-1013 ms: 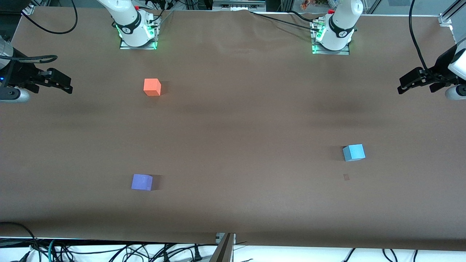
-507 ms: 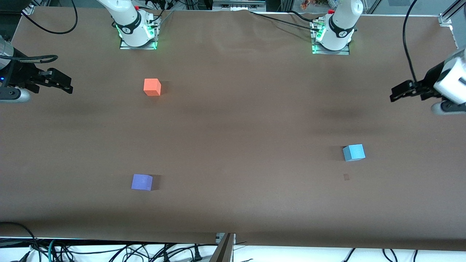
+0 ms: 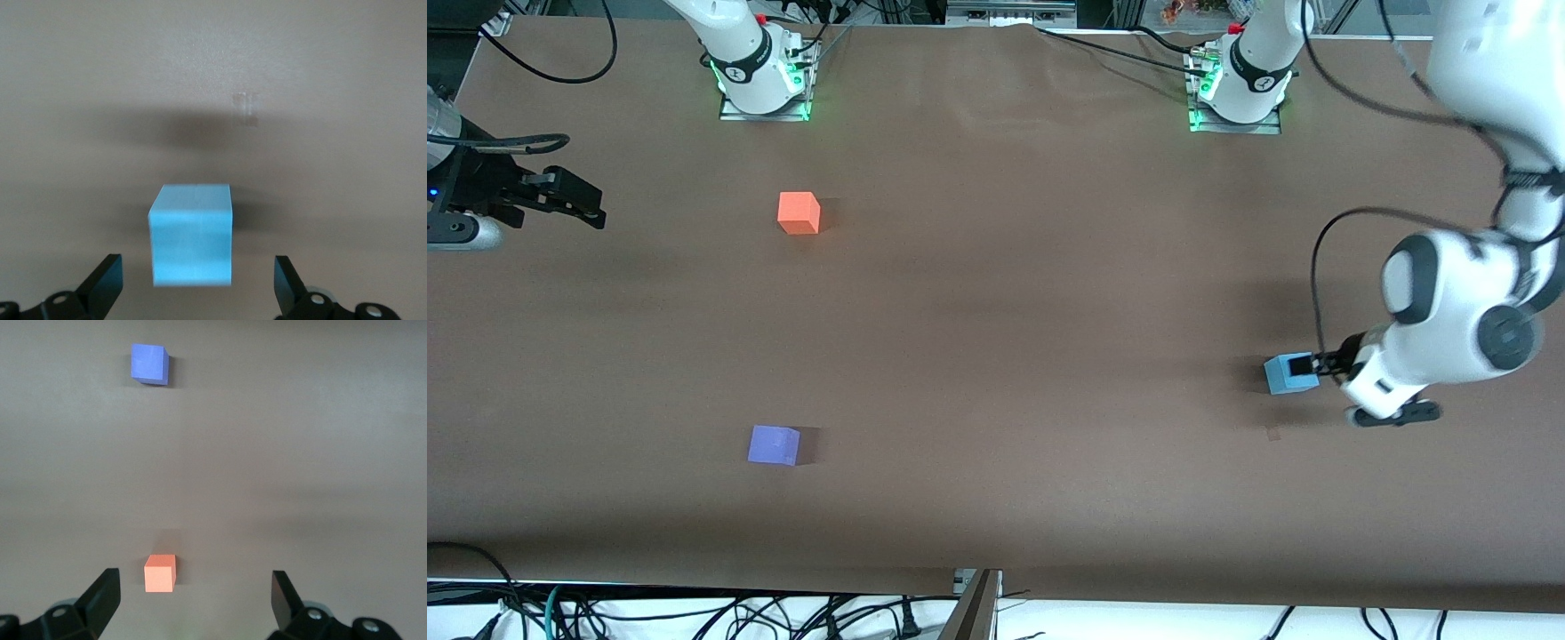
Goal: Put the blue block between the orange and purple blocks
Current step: 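Lower the left gripper onto the light-blue cube and grasp it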
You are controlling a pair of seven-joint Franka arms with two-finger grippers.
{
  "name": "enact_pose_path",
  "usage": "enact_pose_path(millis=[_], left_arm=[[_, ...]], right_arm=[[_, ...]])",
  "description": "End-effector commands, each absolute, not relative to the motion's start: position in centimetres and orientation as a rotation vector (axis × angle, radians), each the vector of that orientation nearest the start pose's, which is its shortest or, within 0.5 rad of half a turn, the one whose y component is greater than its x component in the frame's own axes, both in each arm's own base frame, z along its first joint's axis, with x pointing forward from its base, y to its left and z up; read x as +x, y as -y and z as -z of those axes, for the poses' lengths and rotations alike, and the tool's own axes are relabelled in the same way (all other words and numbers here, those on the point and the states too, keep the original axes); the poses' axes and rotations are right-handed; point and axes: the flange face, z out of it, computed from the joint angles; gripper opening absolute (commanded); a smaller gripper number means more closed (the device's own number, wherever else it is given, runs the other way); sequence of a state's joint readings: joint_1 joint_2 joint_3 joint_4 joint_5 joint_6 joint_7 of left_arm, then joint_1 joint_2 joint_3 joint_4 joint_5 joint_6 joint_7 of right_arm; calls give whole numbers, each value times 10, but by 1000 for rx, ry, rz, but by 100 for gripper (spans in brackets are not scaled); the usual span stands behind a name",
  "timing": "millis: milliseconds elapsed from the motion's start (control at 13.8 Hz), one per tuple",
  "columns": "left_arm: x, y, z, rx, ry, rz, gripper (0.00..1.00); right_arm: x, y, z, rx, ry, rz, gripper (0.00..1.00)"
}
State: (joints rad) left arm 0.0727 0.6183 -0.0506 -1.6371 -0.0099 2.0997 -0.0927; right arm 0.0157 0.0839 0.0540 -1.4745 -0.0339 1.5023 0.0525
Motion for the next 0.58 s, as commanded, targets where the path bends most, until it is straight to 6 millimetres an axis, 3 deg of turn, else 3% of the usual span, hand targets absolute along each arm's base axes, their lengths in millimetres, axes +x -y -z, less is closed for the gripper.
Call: enact_pose_path(millis=[0,289,362,434,507], left_arm=[[678,-20,-233,-3179,214,-224,100],[673,-19,-199,-3178,251,-191,100],[669,-20,-192,-3179,252,-176,96],[667,-20,-190,-3181,231,-178,55],[666,-20,-189,-3180,224,-187,34]], right_arm=[[574,-36,-622,-3144,33,-74,100],[574,-36,-622,-3144,38,-74,100],[574,-37,-622,-3144,43,-74,100],[574,-37,-622,-3144,43,-72,100],[574,-37,-622,-3144,43,-72,100]])
